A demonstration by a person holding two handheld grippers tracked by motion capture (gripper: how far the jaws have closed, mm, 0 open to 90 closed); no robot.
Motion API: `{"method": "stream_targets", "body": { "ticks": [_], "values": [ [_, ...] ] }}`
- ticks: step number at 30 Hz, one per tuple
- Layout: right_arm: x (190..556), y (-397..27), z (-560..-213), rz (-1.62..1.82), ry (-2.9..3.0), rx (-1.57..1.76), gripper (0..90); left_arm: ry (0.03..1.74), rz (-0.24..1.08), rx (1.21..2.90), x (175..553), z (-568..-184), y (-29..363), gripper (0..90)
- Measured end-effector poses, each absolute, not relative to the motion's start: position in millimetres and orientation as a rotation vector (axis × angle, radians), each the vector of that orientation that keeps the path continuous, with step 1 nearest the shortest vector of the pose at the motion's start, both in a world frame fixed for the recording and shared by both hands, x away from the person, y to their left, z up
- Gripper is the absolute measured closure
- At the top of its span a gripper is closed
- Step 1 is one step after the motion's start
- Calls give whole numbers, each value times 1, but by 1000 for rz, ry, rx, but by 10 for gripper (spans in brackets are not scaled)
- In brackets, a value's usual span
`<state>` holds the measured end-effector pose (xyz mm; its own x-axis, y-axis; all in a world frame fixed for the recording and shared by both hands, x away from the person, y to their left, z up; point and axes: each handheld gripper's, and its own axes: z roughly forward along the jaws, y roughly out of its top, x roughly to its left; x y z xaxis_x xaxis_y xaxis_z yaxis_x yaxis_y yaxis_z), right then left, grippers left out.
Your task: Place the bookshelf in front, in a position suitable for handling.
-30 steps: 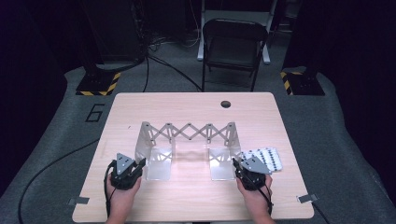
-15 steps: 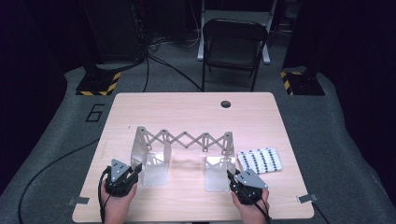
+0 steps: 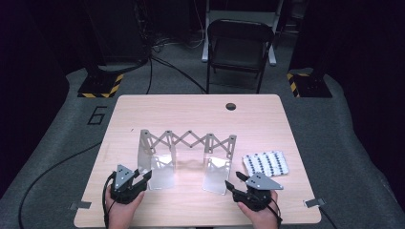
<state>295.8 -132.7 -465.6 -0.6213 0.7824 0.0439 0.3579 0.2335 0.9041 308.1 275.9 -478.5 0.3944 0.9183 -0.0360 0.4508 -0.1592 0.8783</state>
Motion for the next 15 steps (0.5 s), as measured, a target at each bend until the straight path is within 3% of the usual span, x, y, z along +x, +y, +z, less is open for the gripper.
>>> {"method": "stream_targets", "body": {
  "ticks": [7, 15],
  "values": [
    [287, -170, -461, 1342, 2035, 1086, 426, 1196, 672, 1765, 307, -480, 281, 494],
    [351, -201, -494, 987, 1955, 1360, 285, 1222, 670, 1753, 305, -480, 288, 483]
  ]
}}
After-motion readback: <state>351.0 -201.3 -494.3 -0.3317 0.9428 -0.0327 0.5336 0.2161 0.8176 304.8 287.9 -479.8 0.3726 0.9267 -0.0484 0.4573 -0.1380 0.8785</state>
